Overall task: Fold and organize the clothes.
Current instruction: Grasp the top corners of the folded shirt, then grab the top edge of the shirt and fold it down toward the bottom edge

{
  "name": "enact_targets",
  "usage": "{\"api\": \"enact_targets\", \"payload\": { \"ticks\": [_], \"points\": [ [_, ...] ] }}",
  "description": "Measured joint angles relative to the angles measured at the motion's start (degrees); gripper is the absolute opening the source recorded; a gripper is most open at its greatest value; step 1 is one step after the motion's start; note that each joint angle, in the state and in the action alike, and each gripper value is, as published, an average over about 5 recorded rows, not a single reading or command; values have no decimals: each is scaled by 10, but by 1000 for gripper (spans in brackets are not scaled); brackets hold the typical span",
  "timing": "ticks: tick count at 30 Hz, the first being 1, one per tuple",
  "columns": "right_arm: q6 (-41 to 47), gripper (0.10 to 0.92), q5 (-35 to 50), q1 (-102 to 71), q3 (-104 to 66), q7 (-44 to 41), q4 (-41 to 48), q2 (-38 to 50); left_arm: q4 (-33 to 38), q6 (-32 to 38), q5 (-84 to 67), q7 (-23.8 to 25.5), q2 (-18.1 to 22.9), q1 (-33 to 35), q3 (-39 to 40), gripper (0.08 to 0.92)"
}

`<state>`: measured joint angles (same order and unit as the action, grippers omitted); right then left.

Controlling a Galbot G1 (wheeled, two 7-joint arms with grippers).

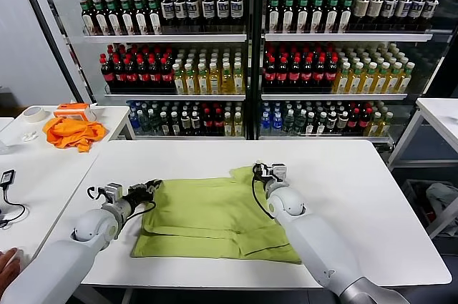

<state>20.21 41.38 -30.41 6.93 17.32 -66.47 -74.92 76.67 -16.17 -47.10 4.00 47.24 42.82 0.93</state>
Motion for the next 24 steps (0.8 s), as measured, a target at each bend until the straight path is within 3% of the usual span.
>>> {"api": "enact_targets", "payload": {
  "ticks": [6,24],
  "points": [
    [-4,106,14,-9,-1,6,-33,14,5,10,-5,6,-5,0,-9,81],
    [8,106,53,-108,-33,22,-247,116,135,36,-40,-2,-48,83,-65,81]
  ]
}}
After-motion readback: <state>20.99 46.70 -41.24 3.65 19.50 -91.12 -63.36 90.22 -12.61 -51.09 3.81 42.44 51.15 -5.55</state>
